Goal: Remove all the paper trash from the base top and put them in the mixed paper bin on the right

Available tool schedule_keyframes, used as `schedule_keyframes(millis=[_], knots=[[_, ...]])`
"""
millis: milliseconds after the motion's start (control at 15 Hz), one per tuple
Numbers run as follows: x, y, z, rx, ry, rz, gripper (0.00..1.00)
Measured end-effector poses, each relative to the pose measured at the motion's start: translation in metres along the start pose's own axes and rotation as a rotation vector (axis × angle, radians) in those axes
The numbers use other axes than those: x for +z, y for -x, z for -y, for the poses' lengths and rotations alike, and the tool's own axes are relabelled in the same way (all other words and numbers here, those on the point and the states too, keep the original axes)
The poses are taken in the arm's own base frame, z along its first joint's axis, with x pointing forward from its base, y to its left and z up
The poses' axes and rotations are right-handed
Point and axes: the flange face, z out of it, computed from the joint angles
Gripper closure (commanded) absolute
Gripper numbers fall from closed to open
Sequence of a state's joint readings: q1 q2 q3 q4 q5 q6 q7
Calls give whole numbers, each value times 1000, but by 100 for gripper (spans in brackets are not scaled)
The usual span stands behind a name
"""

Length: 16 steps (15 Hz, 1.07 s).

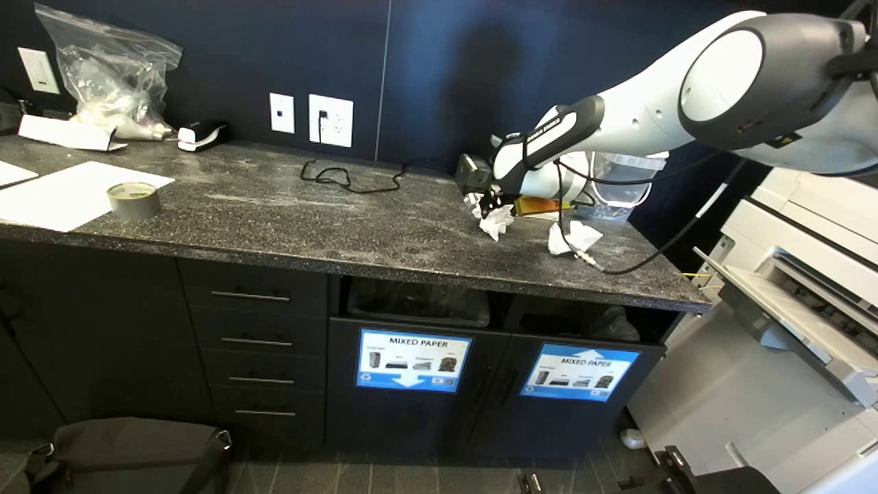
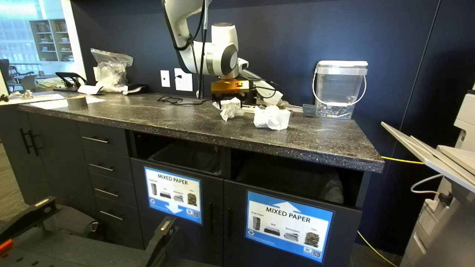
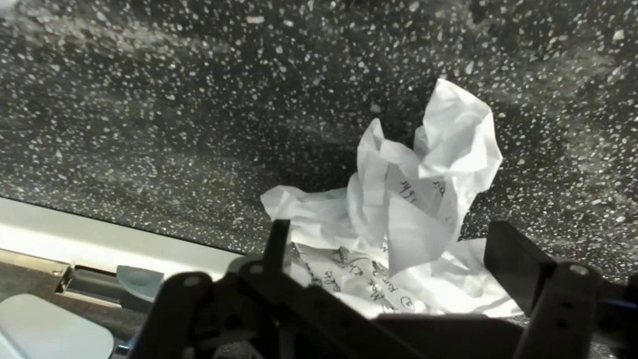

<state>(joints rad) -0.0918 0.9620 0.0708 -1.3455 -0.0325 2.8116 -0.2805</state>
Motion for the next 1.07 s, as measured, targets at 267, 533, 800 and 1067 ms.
schedule_keyframes(millis=[267,533,800,1067], knots=[[9,-1,5,-10,-1,-1,0],[20,-2,11,-24,0,6,41],[24,-7,16,-37,8,0,73],[24,-11,17,-51,16,6,93]])
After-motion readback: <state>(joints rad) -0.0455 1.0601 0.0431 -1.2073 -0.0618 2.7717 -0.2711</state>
